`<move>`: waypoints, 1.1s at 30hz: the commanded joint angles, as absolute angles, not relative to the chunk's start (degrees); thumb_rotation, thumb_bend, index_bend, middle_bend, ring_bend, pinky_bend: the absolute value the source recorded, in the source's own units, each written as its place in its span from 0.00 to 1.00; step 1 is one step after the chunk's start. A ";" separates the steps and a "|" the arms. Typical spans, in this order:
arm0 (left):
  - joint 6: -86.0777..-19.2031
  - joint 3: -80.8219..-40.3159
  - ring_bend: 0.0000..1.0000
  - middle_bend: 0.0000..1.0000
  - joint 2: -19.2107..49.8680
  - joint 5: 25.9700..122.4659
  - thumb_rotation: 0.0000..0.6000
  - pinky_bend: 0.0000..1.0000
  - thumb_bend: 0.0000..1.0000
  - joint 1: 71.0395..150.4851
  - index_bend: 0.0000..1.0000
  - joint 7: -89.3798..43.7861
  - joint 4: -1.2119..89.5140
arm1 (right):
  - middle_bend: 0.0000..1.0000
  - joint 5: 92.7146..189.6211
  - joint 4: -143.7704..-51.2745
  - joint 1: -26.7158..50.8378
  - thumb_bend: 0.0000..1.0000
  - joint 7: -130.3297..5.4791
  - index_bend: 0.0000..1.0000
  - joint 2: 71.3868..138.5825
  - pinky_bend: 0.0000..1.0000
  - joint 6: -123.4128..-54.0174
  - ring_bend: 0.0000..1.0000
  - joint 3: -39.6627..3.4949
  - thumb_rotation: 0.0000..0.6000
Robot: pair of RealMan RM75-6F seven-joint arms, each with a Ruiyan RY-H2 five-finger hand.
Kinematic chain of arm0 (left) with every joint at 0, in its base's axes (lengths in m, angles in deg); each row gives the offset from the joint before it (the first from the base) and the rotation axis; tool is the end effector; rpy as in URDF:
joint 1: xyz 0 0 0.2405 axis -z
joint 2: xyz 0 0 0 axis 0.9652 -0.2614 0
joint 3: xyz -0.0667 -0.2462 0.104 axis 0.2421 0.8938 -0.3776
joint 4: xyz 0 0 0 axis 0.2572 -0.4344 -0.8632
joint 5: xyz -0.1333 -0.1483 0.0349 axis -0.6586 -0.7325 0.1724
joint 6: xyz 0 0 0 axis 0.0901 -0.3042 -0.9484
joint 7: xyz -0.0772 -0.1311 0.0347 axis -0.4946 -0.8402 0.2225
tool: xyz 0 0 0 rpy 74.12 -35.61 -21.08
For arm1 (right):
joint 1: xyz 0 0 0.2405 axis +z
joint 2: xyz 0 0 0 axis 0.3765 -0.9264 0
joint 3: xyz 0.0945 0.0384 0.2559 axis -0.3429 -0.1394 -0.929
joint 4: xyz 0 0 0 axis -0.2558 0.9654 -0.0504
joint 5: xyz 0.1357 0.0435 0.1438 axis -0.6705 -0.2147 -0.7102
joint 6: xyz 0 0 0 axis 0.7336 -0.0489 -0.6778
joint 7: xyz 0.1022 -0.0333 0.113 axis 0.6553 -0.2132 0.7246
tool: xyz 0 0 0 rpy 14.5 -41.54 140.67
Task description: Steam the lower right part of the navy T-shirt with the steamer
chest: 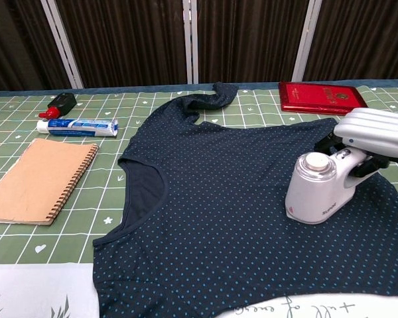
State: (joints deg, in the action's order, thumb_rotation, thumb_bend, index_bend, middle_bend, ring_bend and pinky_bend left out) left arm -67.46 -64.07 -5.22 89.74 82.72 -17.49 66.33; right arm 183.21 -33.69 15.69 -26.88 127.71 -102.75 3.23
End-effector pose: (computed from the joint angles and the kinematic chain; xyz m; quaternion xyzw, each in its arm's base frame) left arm -0.3341 0.2156 0.1783 -0.5855 -0.4072 -0.3340 0.6163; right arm -0.2765 -0.3780 -0.0009 0.8423 -0.1825 0.3790 0.3371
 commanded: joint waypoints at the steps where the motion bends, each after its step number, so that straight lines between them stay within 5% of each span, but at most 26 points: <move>1: -67.64 -64.09 0.00 0.00 -5.22 89.83 1.00 0.00 0.00 82.67 0.00 -17.42 66.43 | 0.67 183.48 -33.90 15.61 0.62 -26.88 0.75 127.84 0.97 -103.02 0.67 3.69 1.00; 15: -67.69 -64.32 0.00 0.00 -5.23 90.04 1.00 0.00 0.00 82.62 0.00 -17.31 66.78 | 0.67 187.56 -39.62 17.70 0.62 -27.92 0.75 130.91 0.97 -110.60 0.67 7.06 1.00; 33: -67.29 -64.39 0.00 0.00 -5.16 89.72 1.00 0.00 0.00 82.69 0.00 -17.51 66.43 | 0.67 187.83 -44.27 18.99 0.61 -30.94 0.75 133.04 0.96 -111.17 0.67 6.98 1.00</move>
State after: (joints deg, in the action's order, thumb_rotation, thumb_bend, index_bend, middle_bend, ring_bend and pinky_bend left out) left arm -67.30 -64.40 -5.16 89.71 82.68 -17.51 66.42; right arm 188.00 -44.46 19.14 -31.16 133.22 -111.29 7.09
